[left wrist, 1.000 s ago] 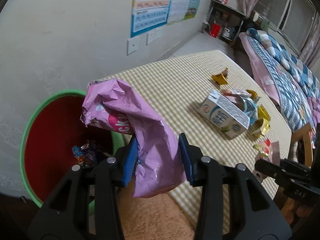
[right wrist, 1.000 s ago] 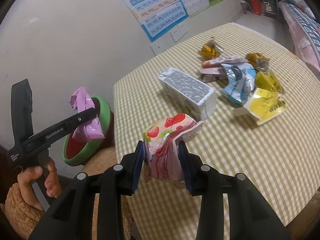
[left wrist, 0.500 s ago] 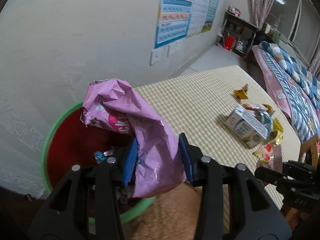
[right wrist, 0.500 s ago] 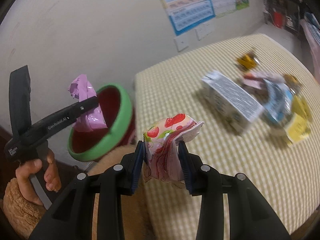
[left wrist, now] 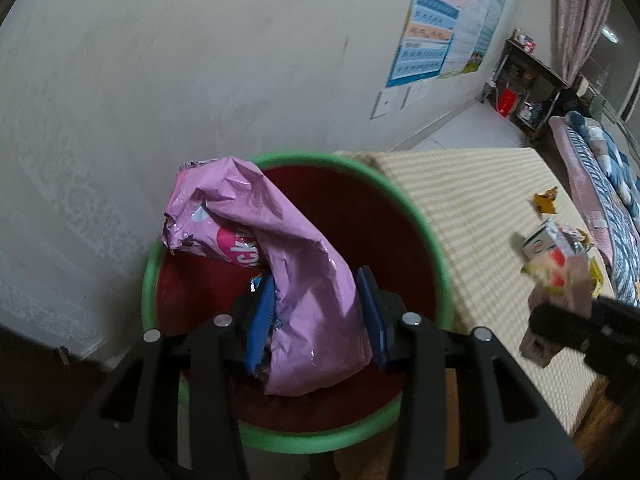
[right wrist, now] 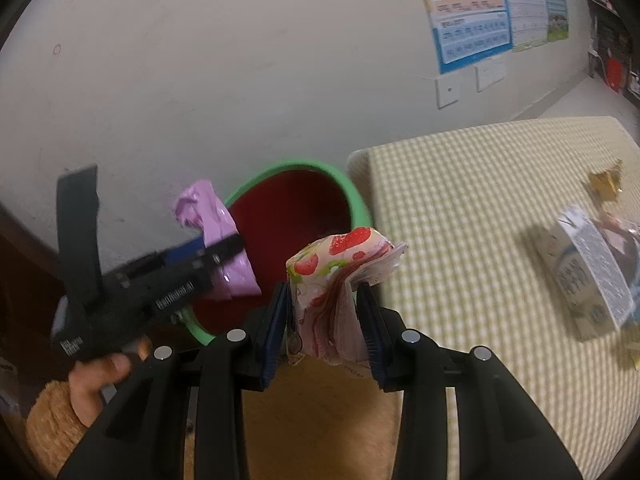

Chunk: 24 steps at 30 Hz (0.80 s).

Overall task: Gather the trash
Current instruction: 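Open the left tool over the bin while the right tool drops the strawberry wrapper in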

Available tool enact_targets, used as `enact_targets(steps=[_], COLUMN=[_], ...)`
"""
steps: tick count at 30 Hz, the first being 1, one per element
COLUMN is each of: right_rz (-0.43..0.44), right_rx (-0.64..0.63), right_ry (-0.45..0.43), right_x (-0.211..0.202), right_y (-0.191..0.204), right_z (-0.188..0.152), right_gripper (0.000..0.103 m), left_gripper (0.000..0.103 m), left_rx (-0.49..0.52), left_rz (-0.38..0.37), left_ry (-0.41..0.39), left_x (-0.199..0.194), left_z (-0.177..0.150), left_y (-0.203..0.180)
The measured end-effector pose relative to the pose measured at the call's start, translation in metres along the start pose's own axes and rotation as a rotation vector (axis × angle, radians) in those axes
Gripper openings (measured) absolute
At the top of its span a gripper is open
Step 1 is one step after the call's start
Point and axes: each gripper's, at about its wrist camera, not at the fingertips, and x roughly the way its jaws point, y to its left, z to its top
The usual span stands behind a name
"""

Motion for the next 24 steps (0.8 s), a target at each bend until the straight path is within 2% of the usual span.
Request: enact_targets(steps=[10,18,19,20,21,24], right_rz=[0.005,0.029,0.034,0.041,0.046,0.057], right_rx=[-0.03,-0.052,-0.052,-0.051,-0.048,-0.05], right_ry=[0.001,0.011,0.013,0.014,0.008,-0.006], right_x=[0.021,0.033,0.034,0.036,0.037,0.033], right_y=[0.022,0.033,0.034,0.035,0.034,0.034], right_z=[0.017,0.026,0.026,0.027,0.029,0.028], right_gripper=[0.036,0.036,0.038,0.049,0.053,0.054], left_gripper=[0.04,0.04,0.046,0.051,0.051,0.062], left_rx=[0.032,0.024,0.022,0.019,0.016,0.015], left_rz=[0.011,0.039,0.05,0.049,0.046,0.058], left_ry=[0.08,0.103,0.103,0.102,0.1,0.095], left_x=[0.023,0.025,0.024,0.024,0.023,0.02], left_z=[-0.012,-0.018,-0.018,-0.017,-0.017,-0.018], left_y=[0.005,0.009,0.01,0.01,0.011,0.011])
